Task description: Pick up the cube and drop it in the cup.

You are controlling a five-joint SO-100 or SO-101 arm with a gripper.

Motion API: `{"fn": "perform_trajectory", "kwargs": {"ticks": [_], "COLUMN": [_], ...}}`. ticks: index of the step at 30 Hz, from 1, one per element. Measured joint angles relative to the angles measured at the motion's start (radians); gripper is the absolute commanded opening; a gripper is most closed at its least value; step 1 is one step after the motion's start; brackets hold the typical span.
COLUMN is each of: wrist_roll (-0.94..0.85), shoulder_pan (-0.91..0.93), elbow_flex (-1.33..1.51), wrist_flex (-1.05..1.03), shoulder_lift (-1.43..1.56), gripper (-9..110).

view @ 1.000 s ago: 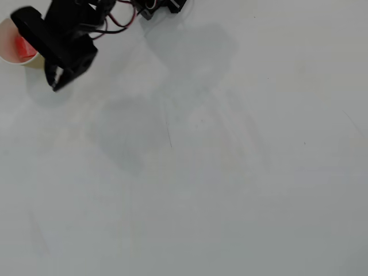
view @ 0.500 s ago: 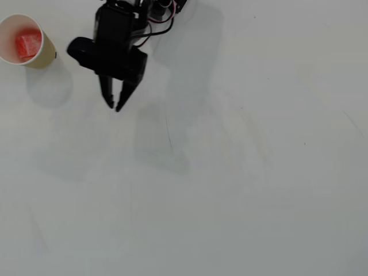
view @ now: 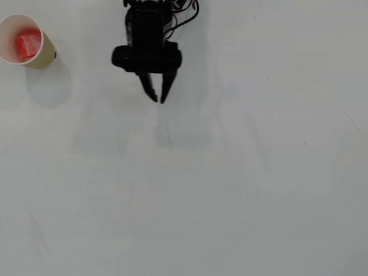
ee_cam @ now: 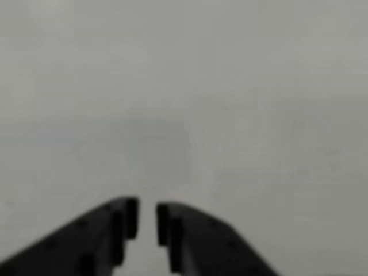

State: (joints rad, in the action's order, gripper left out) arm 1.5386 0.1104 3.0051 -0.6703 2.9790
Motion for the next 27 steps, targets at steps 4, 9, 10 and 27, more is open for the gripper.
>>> {"fn": "perform_trajectory", "kwargs": {"ticks": [4, 9, 10, 27], "wrist_roll": [0.0, 0.0, 0.0, 0.0], "shoulder_pan": [-0.023, -0.028, -0.031, -0.092], "elbow_flex": [0.035, 0.061, 0.072, 0.083], "wrist_flex": [-0.02, -0.057, -0.071, -0.33], "shoulder_lift": [0.032, 0.077, 0.089, 0.117], "gripper": [0, 0, 0, 0]}}
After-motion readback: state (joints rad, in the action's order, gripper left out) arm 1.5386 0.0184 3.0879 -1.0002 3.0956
